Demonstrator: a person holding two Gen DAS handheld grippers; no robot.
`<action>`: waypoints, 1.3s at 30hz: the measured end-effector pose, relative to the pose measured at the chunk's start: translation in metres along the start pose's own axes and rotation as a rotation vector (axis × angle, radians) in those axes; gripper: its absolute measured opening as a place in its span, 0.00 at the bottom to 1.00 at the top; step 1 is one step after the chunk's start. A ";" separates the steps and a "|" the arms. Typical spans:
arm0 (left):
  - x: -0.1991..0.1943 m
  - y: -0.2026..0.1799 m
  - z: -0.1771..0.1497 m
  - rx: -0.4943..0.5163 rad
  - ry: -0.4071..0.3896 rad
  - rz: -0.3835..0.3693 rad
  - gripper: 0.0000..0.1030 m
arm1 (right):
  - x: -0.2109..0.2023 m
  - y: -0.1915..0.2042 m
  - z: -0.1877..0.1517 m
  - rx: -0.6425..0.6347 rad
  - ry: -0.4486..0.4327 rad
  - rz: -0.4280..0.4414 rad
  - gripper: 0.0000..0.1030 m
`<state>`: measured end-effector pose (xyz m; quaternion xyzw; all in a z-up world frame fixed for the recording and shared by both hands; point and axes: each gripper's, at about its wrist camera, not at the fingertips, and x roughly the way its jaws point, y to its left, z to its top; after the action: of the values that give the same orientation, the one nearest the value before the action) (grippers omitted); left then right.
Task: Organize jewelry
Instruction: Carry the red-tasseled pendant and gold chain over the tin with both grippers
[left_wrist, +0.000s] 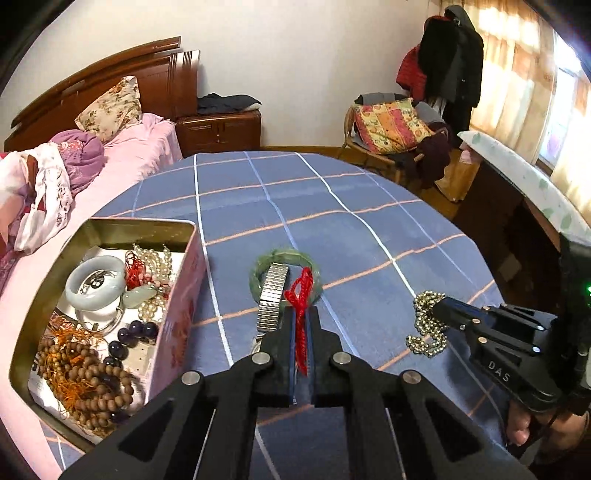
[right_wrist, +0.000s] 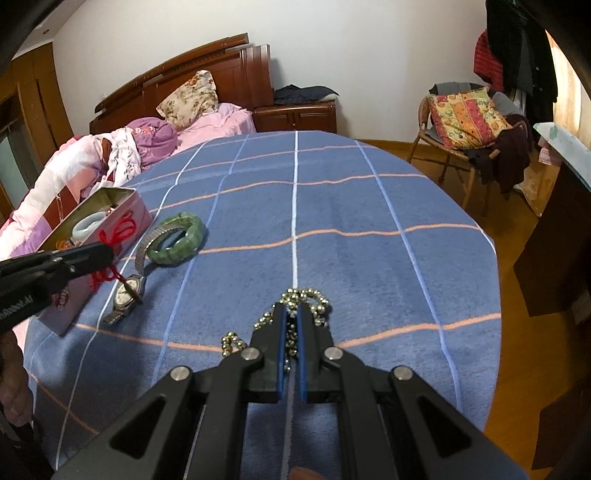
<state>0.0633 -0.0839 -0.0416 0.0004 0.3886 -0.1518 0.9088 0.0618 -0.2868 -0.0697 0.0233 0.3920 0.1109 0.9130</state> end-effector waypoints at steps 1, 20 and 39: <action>-0.001 0.001 0.000 -0.003 -0.003 0.001 0.03 | 0.000 -0.001 0.000 0.006 0.003 0.007 0.11; -0.033 0.025 0.014 -0.040 -0.091 0.006 0.03 | -0.007 0.025 0.011 -0.087 0.020 -0.044 0.17; -0.080 0.102 0.035 -0.102 -0.194 0.154 0.03 | -0.033 0.120 0.087 -0.245 -0.194 0.128 0.17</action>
<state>0.0639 0.0316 0.0275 -0.0305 0.3046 -0.0610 0.9500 0.0806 -0.1736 0.0291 -0.0526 0.2832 0.2129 0.9336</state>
